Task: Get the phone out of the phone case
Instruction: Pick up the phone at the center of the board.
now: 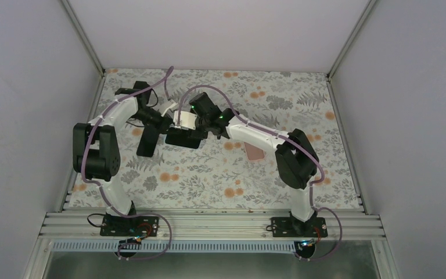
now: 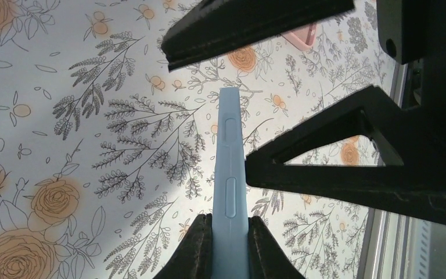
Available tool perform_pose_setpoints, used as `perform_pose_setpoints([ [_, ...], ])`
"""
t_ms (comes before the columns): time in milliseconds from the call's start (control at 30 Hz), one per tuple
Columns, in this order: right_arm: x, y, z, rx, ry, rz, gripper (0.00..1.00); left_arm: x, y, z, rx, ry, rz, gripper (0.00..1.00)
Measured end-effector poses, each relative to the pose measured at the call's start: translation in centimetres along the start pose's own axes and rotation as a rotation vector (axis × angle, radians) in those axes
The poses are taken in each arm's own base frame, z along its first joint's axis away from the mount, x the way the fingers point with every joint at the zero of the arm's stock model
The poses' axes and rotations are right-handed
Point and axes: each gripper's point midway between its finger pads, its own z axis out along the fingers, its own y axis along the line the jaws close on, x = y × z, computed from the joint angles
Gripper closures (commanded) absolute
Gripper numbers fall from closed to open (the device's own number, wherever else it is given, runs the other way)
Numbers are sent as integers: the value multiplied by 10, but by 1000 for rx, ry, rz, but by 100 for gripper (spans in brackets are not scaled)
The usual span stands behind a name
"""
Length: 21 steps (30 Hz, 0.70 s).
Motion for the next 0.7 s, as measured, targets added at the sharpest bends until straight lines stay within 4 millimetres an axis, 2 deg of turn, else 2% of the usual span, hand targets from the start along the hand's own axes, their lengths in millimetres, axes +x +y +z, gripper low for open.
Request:
perform_pose_setpoints([
  [133, 0, 1, -2, -2, -4, 13, 15, 1, -2, 1, 3, 7, 22, 98],
  [233, 6, 7, -10, -27, -6, 19, 12, 1, -4, -2, 4, 18, 42, 98],
  [333, 16, 13, -33, -83, -27, 42, 11, -5, -5, -8, -12, 21, 86, 98],
  [433, 32, -1, -68, -98, -74, 102, 11, -12, -12, -17, -32, 7, 150, 98],
  [500, 43, -21, -93, -75, -107, 148, 12, -20, -24, -28, -47, -11, 211, 98],
  [600, 54, -45, -113, -36, -142, 194, 13, -36, -46, -42, -57, -46, 315, 98],
  [700, 53, -41, -112, -65, -160, 206, 14, -51, -74, -47, -47, -74, 417, 98],
])
